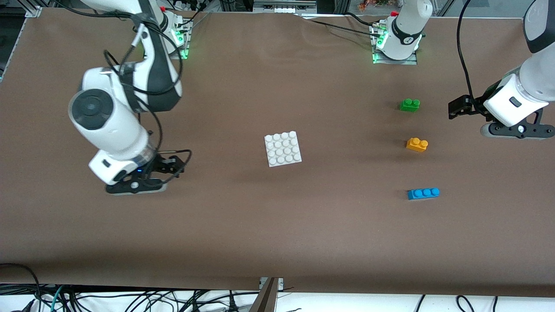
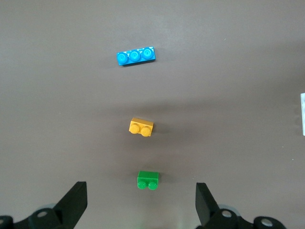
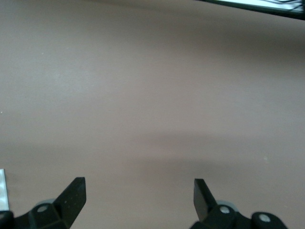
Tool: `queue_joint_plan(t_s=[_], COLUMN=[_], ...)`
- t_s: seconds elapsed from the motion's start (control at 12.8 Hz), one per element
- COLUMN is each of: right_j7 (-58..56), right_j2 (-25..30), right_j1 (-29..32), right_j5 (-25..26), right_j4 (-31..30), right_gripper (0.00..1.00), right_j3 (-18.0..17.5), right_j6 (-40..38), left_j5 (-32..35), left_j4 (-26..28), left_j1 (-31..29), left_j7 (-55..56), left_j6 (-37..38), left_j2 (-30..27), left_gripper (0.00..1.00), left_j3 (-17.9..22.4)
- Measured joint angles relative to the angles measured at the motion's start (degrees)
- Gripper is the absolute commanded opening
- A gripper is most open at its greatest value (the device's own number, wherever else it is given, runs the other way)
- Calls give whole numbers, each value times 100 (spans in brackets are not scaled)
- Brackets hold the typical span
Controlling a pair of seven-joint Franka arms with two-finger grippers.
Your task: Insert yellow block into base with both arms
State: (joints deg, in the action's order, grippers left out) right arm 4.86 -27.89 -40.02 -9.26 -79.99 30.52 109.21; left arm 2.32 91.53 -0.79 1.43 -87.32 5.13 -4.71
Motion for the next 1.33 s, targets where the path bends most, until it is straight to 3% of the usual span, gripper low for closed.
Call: queue_joint_plan(t_s=[0.16, 0.39, 0.7, 1.02, 1.33], right_j7=[-107, -168, -429, -563, -579], right_j2=[348, 943, 1374, 1628, 1938], right_j1=[379, 1467, 2219, 2555, 2868], right_j5=[0, 135, 1053, 1106, 1108], right_j4=[-2, -19, -41, -92, -410], right_gripper=[100, 100, 100, 100, 100], right_j3=[-87, -975, -1810, -2014, -2463], right_j6=[-274, -840, -1236, -1232, -1239], left_j5=[0, 0, 0, 0, 0], left_j4=[0, 0, 0, 0, 0], left_j1=[-1, -23, -87, -99, -108], left_j7=[0, 0, -35, -37, -37], left_j6=[0, 41, 114, 139, 143], left_j2=[1, 3, 12, 20, 26], left_gripper=[100, 100, 100, 100, 100], left_j3=[0, 1, 6, 7, 7])
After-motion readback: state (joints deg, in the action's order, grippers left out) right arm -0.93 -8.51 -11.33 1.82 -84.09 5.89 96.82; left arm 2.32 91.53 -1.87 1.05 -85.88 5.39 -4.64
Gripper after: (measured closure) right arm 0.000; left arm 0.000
